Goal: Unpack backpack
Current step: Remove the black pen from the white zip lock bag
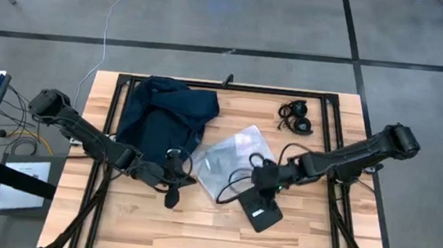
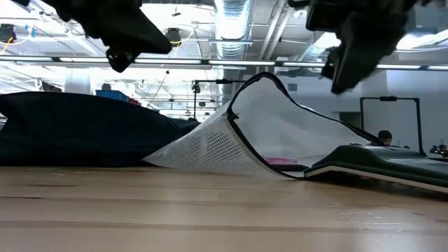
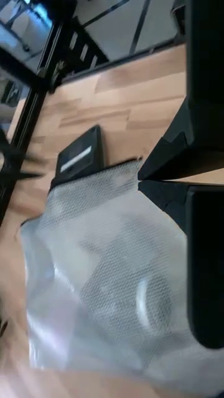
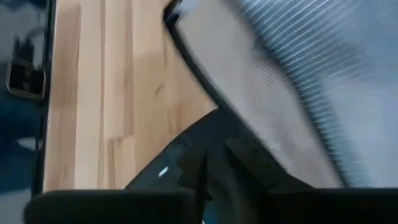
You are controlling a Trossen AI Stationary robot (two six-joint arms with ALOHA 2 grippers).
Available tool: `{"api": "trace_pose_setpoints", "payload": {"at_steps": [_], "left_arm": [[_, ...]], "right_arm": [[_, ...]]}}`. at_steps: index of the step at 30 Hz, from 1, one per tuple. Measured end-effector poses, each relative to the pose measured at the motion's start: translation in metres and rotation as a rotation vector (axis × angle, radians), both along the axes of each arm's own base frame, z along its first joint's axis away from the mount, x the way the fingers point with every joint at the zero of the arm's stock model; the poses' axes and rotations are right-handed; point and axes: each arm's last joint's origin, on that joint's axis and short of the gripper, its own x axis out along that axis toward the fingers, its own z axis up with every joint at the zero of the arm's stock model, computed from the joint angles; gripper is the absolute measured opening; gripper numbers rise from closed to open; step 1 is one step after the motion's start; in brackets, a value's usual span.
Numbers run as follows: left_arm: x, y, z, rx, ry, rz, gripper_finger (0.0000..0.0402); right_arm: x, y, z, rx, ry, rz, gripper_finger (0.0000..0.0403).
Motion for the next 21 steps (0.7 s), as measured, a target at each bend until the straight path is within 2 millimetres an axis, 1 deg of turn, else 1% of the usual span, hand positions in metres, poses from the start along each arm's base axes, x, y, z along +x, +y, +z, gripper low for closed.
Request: {"api": "trace_pose_setpoints", "payload": {"at_steps": [2,4,7,10,12,16,18,21], "left_arm": [[0.002,0.005,0.000,0.002,0.001,0.022,0.0000],[0.004,0.010,0.000,0.002,0.002,0.038,0.0000],[0.005,0.014,0.000,-0.010,0.006,0.032,0.0000],[0.005,0.013,0.000,-0.016,0.012,0.011,0.0000],[0.005,0.013,-0.001,-0.017,0.014,0.006,0.0000],[0.003,0.008,-0.001,-0.017,0.016,-0.011,0.0000],[0.003,0.007,-0.001,-0.017,0.016,-0.015,0.0000],[0.002,0.006,-0.001,-0.017,0.016,-0.021,0.0000]], "right_arm": [[0.007,0.007,-0.013,-0.012,0.014,0.014,0.0087],[0.015,0.008,-0.027,-0.039,0.028,0.033,0.0102],[0.026,0.002,-0.047,-0.115,0.049,0.015,0.0107],[0.033,-0.008,-0.060,-0.222,0.055,-0.022,0.0107],[0.035,-0.014,-0.061,-0.287,0.048,-0.044,0.0108],[0.037,-0.020,-0.058,-0.407,0.010,-0.067,0.0108],[0.039,-0.025,-0.057,-0.422,-0.003,-0.065,0.0108],[0.043,-0.034,-0.062,-0.420,0.005,-0.090,0.0108]]}}
